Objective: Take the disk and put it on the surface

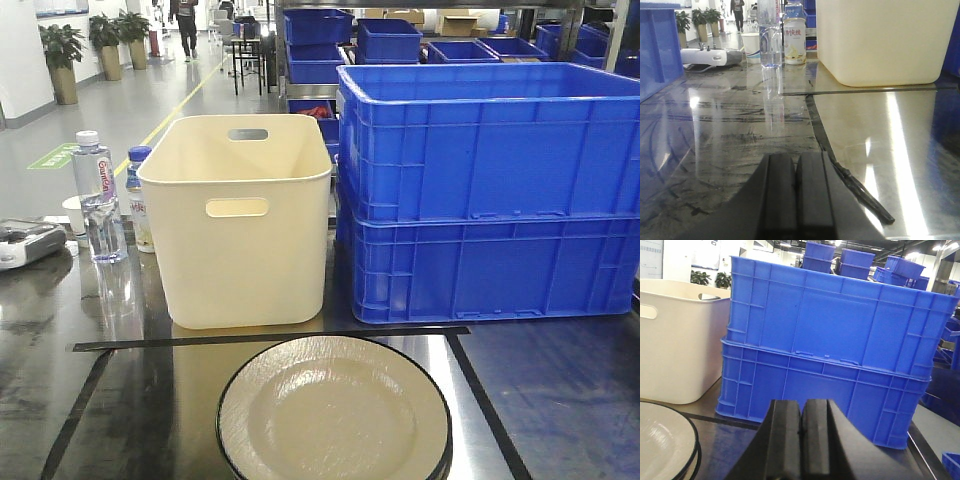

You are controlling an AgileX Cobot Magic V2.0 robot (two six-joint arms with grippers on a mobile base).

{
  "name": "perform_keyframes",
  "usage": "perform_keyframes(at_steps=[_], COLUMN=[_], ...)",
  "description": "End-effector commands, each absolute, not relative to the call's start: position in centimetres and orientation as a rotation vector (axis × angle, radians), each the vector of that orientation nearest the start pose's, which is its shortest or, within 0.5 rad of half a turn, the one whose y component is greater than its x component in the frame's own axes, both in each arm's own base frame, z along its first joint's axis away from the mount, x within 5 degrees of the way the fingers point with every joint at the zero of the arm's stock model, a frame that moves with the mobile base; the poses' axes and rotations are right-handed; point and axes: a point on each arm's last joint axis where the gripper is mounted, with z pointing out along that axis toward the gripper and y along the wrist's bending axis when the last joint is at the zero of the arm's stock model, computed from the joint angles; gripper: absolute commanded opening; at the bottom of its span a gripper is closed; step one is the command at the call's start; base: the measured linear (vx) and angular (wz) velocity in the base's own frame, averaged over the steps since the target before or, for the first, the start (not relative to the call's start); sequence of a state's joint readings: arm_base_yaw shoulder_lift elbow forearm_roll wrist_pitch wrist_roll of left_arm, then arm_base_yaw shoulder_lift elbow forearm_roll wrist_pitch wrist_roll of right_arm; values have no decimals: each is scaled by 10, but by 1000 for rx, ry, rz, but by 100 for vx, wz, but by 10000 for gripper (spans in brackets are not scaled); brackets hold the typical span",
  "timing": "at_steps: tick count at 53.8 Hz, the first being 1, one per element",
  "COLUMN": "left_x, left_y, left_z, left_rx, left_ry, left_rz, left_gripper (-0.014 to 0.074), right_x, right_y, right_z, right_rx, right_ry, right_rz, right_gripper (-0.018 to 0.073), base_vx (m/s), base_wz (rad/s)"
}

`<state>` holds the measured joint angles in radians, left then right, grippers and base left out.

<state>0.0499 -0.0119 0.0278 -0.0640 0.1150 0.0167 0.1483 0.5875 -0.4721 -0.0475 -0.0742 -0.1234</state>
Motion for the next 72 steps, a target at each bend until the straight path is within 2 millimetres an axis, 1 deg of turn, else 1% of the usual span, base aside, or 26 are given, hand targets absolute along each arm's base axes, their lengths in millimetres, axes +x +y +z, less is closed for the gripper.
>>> perform_keyframes(at_steps=[1, 4, 8, 13, 15, 20, 24, 27, 72], left_x=[56, 56, 56, 56, 56, 56, 56, 56, 56], left_y=[2, 2, 2, 2, 2, 2, 2, 2, 2], left_z=[195, 195, 195, 195, 195, 195, 195, 195, 195], left_rx=[-65, -65, -65, -65, -65, -65, -65, -65, -65], left_ry=[1531, 1531, 1531, 1531, 1531, 1531, 1531, 1532, 1532], left_rz=[-3, -3, -3, -3, -3, -3, -3, -3, -3], left_gripper=[1, 1, 1, 1, 1, 1, 1, 1, 1], right_x=[119, 109, 94, 78, 73, 64, 58, 55, 55], right_y=[18, 17, 14, 12, 11, 9, 8, 7, 7], right_z=[334, 313, 273, 232, 219, 197, 194, 195, 196], right_rx=[-223, -206, -190, -163, -144, -94, -82, -96, -108], right_ry=[1436, 1473, 1522, 1570, 1591, 1623, 1635, 1603, 1590], right_rz=[-4, 20, 42, 71, 90, 134, 136, 115, 104], right_gripper=[-9, -9, -9, -9, -9, -9, -9, -9, -9], base_vx=[0, 0, 0, 0, 0, 0, 0, 0, 0], base_wz=[0, 0, 0, 0, 0, 0, 0, 0, 0])
